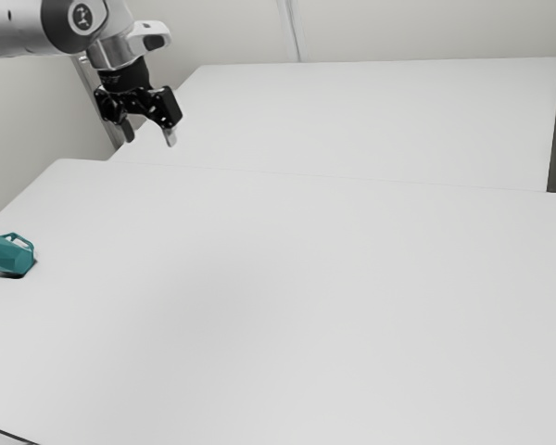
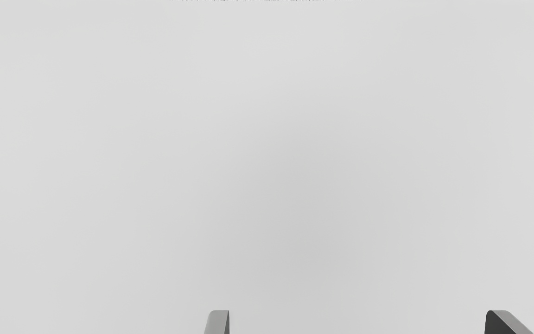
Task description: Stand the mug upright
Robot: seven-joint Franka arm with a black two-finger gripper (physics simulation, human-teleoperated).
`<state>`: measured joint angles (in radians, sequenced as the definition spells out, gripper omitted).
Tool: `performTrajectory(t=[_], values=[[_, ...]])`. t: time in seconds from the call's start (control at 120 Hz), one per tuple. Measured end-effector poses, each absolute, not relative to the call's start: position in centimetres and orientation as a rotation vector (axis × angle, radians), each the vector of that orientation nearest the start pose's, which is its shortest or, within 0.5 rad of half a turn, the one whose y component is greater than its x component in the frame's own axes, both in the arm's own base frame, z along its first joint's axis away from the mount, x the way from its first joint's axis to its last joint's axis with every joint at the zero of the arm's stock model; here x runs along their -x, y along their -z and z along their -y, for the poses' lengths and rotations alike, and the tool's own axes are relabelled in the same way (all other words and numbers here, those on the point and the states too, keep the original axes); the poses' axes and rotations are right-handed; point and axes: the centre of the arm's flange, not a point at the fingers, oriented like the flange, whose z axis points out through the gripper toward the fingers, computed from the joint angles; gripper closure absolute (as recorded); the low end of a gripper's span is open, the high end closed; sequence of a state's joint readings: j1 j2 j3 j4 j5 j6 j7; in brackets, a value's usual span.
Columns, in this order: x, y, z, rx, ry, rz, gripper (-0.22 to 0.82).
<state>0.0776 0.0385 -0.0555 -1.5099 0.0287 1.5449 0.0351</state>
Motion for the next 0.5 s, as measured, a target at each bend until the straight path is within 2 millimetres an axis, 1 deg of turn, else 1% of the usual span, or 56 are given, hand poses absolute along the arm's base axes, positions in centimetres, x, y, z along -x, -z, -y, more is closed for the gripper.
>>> performTrajectory(t=[0.142,0.233,0.333,0.375,0.408,0.5], values=[[-56.7,-62.5,-4.4,3.112,-0.002,0.056,0.0],[-56.7,-62.1,-5.4,3.11,-0.002,0.081,0.0],[-56.5,-62.3,-5.3,3.109,0.015,0.079,0.0],[-55.8,-62.0,-4.9,3.113,0.003,0.074,0.0],[-55.3,-61.6,-4.6,3.121,-0.012,0.071,0.0],[-54.7,-59.5,-3.9,3.142,-0.063,0.058,0.0]])
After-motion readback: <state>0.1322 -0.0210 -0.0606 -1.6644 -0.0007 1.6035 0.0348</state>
